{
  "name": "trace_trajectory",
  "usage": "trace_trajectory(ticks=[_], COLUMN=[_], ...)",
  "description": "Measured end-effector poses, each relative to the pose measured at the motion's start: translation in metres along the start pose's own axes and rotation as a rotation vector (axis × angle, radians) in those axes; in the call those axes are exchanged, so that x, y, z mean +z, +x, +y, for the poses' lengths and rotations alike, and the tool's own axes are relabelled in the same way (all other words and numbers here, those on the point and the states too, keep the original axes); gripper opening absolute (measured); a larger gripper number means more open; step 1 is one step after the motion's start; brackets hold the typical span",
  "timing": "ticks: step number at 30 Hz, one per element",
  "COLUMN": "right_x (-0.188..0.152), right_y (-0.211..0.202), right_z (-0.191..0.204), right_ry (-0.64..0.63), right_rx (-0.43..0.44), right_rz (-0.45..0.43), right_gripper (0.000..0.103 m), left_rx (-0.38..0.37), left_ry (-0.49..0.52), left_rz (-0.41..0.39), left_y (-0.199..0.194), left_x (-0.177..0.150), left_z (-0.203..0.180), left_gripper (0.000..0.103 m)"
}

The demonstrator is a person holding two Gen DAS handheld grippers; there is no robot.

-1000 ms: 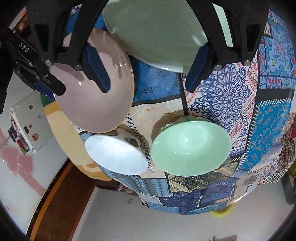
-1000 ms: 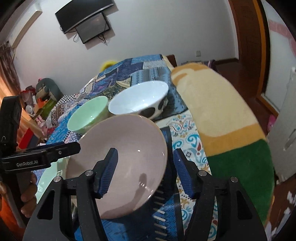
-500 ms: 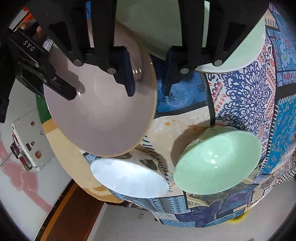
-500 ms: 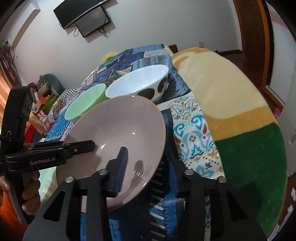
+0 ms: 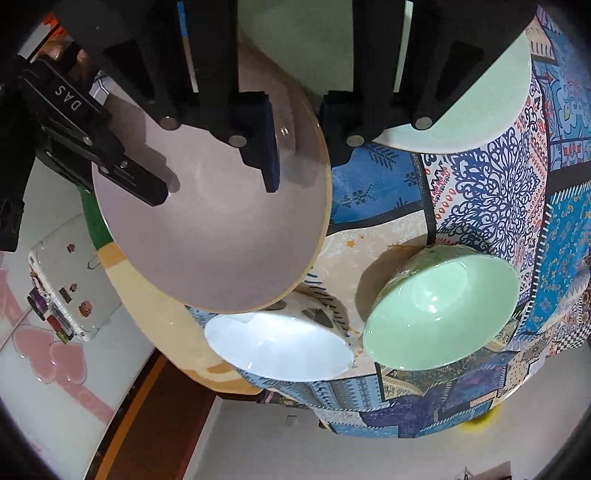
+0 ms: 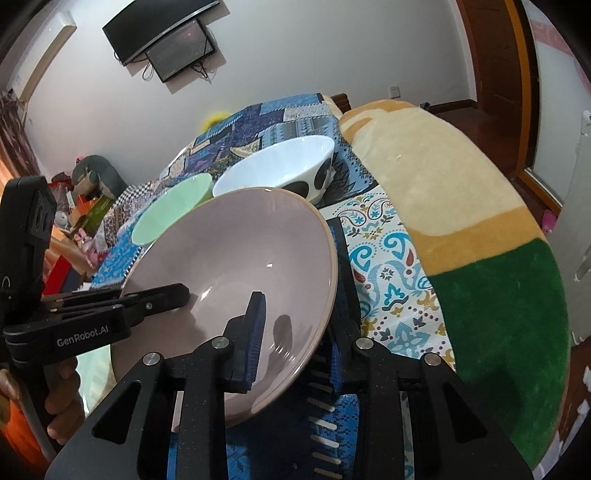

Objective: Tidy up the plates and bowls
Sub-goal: 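Lift the pale pink bowl with both tools and carry it over the plates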

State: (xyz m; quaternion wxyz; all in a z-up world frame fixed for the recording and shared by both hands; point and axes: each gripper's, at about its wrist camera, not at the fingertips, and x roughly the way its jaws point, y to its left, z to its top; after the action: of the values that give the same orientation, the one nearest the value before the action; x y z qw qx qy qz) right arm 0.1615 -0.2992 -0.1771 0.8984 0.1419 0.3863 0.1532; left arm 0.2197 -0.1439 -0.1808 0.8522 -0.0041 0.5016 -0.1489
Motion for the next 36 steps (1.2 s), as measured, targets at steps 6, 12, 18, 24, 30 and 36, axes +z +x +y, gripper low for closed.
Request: trace_trajectory(ticks=[6,12,18,24,30,36], right_x=[0.005,0.009,0.013,0.013,0.009,0.003], right_y=[-0.013,-0.024,-0.029,-0.028,-0.022,-0.012], right_z=[0.006,0.021,0.044,0.075,0.107,0.143], right_ry=[0.0,-0.012,-0.049,-0.098,-0.15,-0.213], right_rx=[0.002,0.014,0.03,0.054,0.084,0.125], right_rz=[-0.036,-0.064,-0.083,-0.088,-0.081,-0.064], right_gripper=[0.027,0.027,0.027,0.027,0.027,0.027], left_rx=[-0.021,-0.03,-0.02,0.001,0.038,0.087], left_ry=[0.002,-0.001,-0.019,-0.051,-0.092,-0.138], left_rz=[-0.043,-0.088,-0.125,-0.171,-0.204,-0.229], left_y=[-0.022,-0.052,-0.081,-0.112,-0.141,-0.166], left_x=[-0.003,-0.011,-0.021,-0.036,-0.057,-0.08], left_z=[-0.004,-0.003,0.01,0.03,0.056,0.086], left_gripper=[0.018,0.018,0.018,0.018,0.018,0.018])
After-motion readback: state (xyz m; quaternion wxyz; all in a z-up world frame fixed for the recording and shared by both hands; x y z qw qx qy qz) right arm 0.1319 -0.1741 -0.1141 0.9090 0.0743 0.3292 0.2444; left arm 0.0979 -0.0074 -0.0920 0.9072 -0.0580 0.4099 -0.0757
